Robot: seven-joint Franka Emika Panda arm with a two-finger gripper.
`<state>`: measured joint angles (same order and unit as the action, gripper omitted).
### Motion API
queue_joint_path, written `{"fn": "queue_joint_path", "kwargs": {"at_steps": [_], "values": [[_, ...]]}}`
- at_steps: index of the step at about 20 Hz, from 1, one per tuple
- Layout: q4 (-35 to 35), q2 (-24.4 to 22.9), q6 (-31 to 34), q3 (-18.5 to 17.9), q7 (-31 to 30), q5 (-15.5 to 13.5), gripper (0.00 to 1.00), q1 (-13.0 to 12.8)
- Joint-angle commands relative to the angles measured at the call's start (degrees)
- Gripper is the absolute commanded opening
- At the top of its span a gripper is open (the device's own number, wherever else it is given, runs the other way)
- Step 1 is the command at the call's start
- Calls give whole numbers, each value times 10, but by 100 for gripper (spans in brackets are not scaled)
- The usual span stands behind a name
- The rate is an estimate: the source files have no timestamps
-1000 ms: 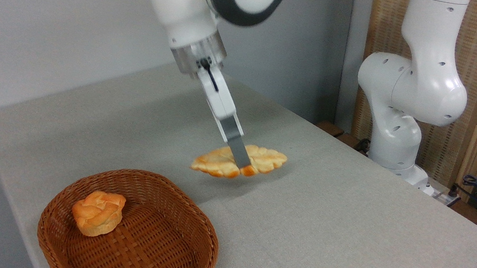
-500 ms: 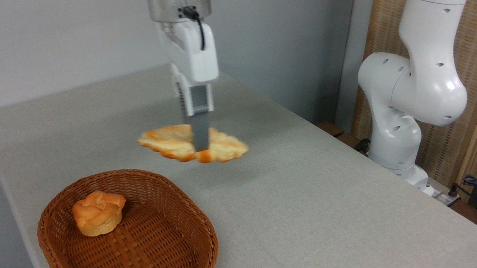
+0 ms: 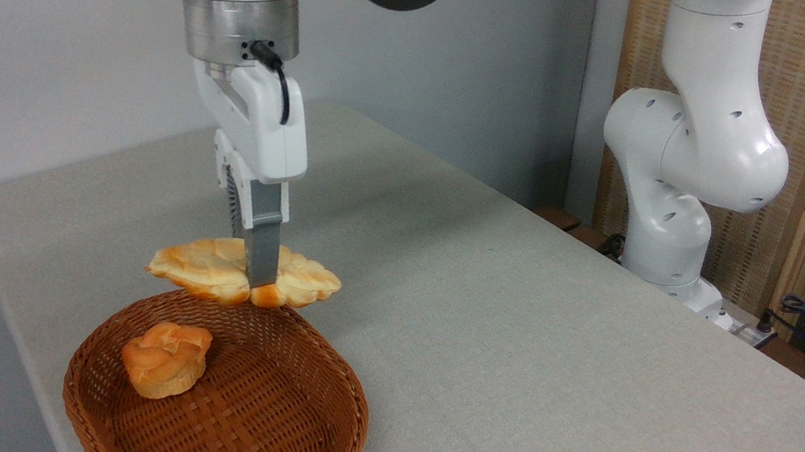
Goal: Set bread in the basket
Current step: 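Lift the gripped loaf and carry it over the wicker basket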
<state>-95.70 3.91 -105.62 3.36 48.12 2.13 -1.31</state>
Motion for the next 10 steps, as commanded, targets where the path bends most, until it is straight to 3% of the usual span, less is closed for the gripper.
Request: {"fn": "queue_joint_path", "kwargs": {"at_steps": [1,6,10], "values": [[23,16,1,-5,-18,-13,100,-2],[28,17,-16,-5,-29,-16,100,-1],[31,16,-16,-6,-30,-48,100,1]]}}
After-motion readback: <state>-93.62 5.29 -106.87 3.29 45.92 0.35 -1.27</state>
